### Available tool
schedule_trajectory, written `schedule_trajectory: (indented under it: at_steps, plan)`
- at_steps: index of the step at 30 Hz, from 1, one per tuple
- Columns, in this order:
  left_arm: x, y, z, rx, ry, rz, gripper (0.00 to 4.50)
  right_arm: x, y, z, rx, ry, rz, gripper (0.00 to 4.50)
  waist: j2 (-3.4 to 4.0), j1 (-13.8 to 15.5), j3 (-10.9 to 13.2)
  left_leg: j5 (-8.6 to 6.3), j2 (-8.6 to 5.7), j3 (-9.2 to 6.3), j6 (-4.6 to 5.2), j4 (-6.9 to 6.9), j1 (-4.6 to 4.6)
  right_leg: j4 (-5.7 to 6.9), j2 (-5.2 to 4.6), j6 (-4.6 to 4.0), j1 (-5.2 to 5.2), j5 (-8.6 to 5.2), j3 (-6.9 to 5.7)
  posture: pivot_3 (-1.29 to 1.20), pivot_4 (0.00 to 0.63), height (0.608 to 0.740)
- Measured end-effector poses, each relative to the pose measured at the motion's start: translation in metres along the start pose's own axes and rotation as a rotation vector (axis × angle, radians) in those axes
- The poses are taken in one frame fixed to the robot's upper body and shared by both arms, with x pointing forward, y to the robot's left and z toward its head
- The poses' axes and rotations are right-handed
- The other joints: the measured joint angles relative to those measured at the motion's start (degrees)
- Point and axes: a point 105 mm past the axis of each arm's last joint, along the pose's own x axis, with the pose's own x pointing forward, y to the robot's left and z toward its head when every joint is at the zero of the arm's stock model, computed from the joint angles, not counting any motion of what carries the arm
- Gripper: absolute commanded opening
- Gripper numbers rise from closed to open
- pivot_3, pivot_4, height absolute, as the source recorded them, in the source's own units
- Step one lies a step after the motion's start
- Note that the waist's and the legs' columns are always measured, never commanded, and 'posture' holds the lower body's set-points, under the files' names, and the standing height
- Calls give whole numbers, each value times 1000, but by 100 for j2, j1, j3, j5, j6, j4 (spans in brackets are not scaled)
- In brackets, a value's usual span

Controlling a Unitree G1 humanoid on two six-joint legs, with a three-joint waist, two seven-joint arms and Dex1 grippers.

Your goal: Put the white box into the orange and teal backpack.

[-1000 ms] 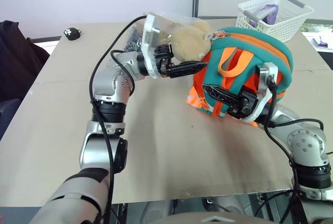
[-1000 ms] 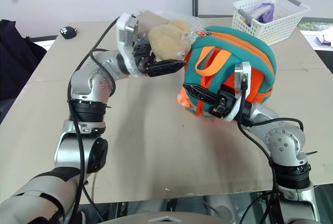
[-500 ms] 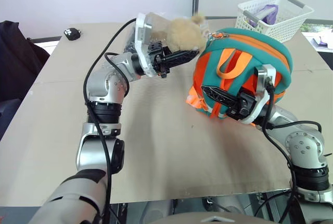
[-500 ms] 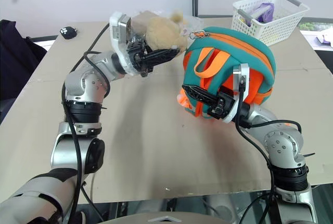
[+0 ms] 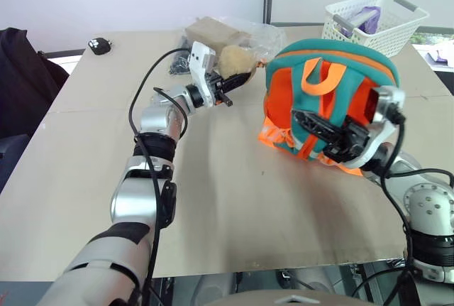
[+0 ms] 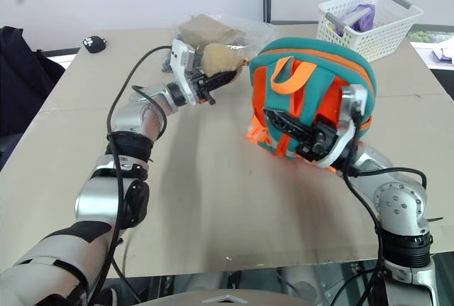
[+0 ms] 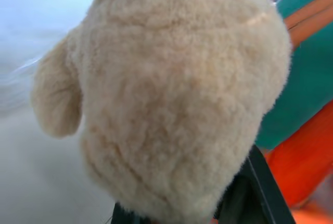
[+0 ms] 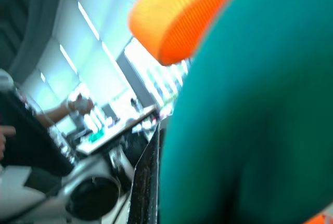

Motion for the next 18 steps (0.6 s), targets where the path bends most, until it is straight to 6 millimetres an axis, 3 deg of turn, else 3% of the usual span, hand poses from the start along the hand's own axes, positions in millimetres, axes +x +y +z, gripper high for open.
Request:
schedule_trajectory:
  at_steps: [6,9,14,16,17,18]
  plan:
    - [-4,-12,-47,86,211,-79,241,2,0,14,-5,-105,-9,0,-1,-8,-2,0,1,-1,0,0,0,1,-1,0,1,0,5,0,150,740]
    - [-2,-15,-57,180,280,-93,241,2,-1,19,-11,-134,-17,0,-12,17,-13,0,0,-1,0,0,1,1,-2,0,2,0,7,0,150,740]
    - [2,-27,-68,181,297,-146,241,1,-2,18,-19,-119,-26,0,-14,64,-25,-1,0,0,2,0,2,1,-1,0,3,0,8,0,150,740]
    - [2,-33,-67,183,278,-169,1252,0,-4,12,-32,-82,-46,0,-13,87,-26,-1,1,-1,2,0,1,1,-1,0,3,0,8,0,150,740]
    - [-2,-35,-67,179,264,-178,1536,-2,-5,6,-52,-33,-62,679,-12,89,-26,-1,1,2,2,0,1,2,-1,0,2,0,9,0,150,740]
    - [-6,-37,-70,173,266,-190,2123,-4,-7,1,-73,13,-79,1055,-12,89,-26,-1,1,1,2,0,0,0,-1,0,2,0,9,0,150,740]
